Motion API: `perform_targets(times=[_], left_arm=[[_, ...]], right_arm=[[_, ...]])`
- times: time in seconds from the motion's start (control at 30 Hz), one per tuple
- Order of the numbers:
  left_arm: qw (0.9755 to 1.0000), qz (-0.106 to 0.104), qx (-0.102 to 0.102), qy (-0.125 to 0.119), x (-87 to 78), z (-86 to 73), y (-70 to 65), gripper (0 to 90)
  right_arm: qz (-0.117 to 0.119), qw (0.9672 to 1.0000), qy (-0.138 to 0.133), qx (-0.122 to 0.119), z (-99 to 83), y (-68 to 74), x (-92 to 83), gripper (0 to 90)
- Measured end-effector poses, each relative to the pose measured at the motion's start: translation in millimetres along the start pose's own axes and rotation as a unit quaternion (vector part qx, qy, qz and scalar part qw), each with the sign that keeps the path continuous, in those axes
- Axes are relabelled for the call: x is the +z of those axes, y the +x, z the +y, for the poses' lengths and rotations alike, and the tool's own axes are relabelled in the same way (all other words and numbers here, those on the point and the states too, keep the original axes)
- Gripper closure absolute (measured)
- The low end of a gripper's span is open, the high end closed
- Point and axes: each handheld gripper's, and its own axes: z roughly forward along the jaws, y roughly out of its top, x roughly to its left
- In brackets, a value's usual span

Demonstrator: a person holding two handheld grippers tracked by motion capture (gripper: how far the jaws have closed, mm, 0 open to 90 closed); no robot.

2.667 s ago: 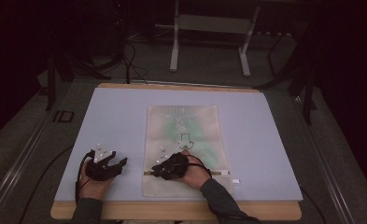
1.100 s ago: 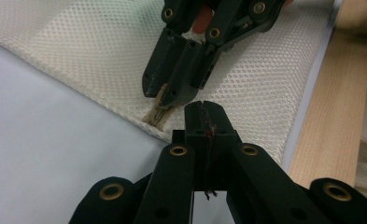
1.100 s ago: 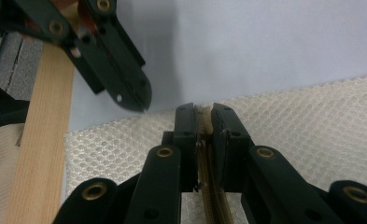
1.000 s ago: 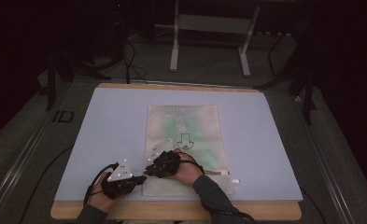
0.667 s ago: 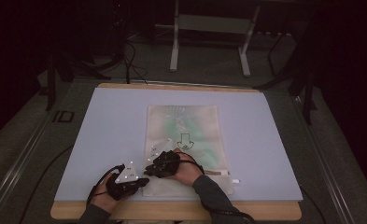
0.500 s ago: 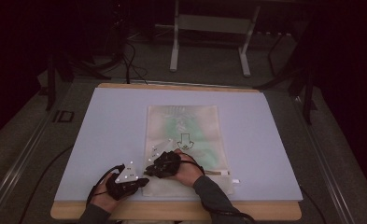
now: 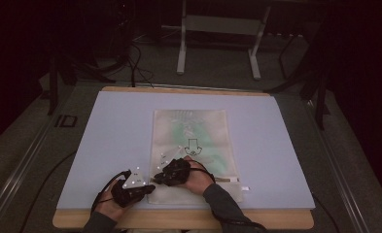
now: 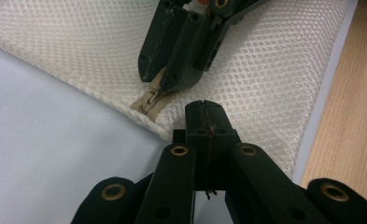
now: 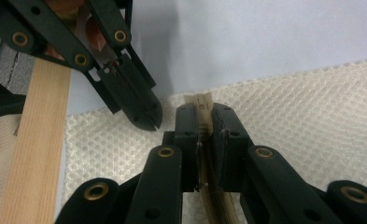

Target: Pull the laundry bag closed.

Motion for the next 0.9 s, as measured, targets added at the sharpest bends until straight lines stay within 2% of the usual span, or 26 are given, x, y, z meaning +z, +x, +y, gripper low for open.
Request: perform_targets(times=[0.43,0.6,0.7,0.8,0.9], left_arm=[[0.9999,0.0,-0.004,0.011,-0.3,2.2,0.7,90.0],[0.9999,0.009,0.0,0.012,-0.3,2.9,-2.2,89.9],[0.9999,0.013,0.002,0.007,-0.2,2.3,-3.7,89.7],[1.0,0.007,0.001,-0.004,-1.1,-0.1,-1.9,89.4],[0.9998,0.018,0.006,-0.011,-1.7,0.8,-1.9,89.2]], right_arm=[[-0.001,1.0,0.005,-0.004,-8.7,-1.8,-6.8,82.1],[0.0,1.0,0.002,0.0,-10.8,-2.2,-7.0,82.1],[0.0,1.0,0.004,-0.002,-10.1,-2.0,-6.9,82.1],[0.0,1.0,0.001,-0.001,-10.9,-2.1,-6.4,82.1],[-0.001,1.0,-0.001,-0.002,-11.2,-1.9,-6.1,82.1]])
